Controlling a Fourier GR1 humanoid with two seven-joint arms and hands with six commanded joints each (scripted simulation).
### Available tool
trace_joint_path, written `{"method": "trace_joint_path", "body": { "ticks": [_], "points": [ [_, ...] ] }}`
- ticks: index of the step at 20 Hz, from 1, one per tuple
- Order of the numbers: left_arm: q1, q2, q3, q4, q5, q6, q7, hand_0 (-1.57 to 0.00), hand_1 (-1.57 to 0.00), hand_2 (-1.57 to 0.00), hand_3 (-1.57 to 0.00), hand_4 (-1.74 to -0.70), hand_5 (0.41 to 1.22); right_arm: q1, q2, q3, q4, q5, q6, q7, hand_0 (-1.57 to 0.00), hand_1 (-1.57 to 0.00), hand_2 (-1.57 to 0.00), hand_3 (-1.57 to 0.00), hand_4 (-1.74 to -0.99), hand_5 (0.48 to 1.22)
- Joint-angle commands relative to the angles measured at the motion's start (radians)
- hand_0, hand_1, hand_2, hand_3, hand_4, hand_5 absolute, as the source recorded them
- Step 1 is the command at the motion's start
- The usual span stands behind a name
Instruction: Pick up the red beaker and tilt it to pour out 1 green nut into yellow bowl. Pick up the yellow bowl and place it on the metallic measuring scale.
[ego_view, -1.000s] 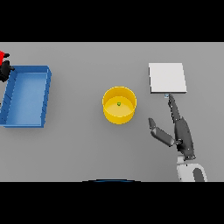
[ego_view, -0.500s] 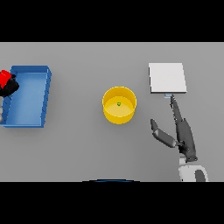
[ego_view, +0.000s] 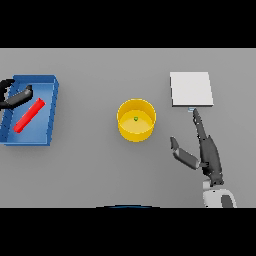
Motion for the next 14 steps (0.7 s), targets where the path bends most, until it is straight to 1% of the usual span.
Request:
{"method": "trace_joint_path", "body": {
  "ticks": [1,3,7,8,9,10,11,13,14],
  "points": [
    [0.005,-0.004,-0.002,-0.005,-0.002,0.006,-0.011,-0.19,-0.16,-0.16,-0.15,-0.80,0.679,-0.001,0.001,0.000,-0.013,-0.007,0.005,0.023,0.00,0.00,0.00,0.00,-1.188,0.668],
    [0.000,-0.001,0.013,-0.003,0.005,0.013,-0.032,-0.12,-0.10,-0.10,-0.10,-0.79,0.674,0.000,0.002,0.003,-0.011,0.003,0.001,0.041,0.00,0.00,0.00,0.00,-1.193,0.660],
    [-0.006,-0.023,0.028,0.018,0.008,0.034,-0.076,-0.05,-0.04,-0.04,-0.04,-0.79,0.671,-0.016,-0.016,0.024,-0.010,0.070,-0.011,0.073,0.00,0.00,0.00,0.00,-1.198,0.662],
    [-0.007,-0.016,0.032,0.012,0.006,0.039,-0.087,-0.04,-0.03,-0.03,-0.03,-0.78,0.674,-0.022,-0.025,0.034,-0.011,0.066,0.011,0.050,0.00,0.00,0.00,0.00,-1.175,0.677],
    [-0.010,-0.029,0.032,0.021,0.005,0.046,-0.095,-0.03,-0.03,-0.03,-0.02,-0.78,0.679,-0.051,-0.039,0.035,-0.004,0.055,0.038,0.054,0.00,0.00,0.00,0.00,-1.162,0.694],
    [-0.011,-0.036,0.027,0.022,0.000,0.052,-0.089,-0.03,-0.02,-0.02,-0.02,-0.78,0.685,-0.092,-0.064,0.043,0.009,0.071,0.060,0.061,0.00,0.00,0.00,0.00,-1.180,0.708],
    [-0.010,-0.037,0.028,0.028,0.002,0.054,-0.085,-0.02,-0.02,-0.02,-0.02,-0.78,0.693,-0.113,-0.085,0.051,0.006,0.089,0.073,0.059,0.00,0.00,0.00,0.00,-1.202,0.709],
    [-0.014,-0.042,0.027,0.027,0.005,0.052,-0.082,-0.01,-0.01,-0.01,-0.01,-0.79,0.704,-0.159,-0.118,0.085,0.013,0.126,0.119,0.075,0.00,0.00,0.00,0.00,-1.234,0.707],
    [-0.014,-0.040,0.028,0.028,0.008,0.049,-0.084,-0.01,-0.01,-0.01,-0.01,-0.79,0.707,-0.196,-0.143,0.093,0.026,0.151,0.140,0.111,0.00,0.00,0.00,0.00,-1.255,0.700]
  ]
}}
